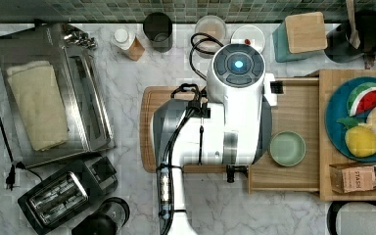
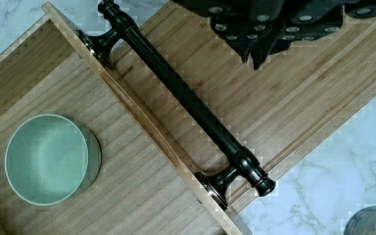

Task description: Close the drawer.

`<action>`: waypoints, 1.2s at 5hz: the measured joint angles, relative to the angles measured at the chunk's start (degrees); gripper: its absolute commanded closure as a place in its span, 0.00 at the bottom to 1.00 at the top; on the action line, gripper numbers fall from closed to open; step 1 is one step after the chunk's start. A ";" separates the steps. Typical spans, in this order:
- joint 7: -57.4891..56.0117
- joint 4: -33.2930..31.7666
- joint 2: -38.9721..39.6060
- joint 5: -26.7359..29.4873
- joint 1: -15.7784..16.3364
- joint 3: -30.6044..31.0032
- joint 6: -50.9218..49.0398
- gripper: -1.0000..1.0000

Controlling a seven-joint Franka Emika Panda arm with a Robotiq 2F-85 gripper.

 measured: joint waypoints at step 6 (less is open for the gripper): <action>-14.34 -12.20 -2.69 0.00 0.81 2.03 14.59 1.00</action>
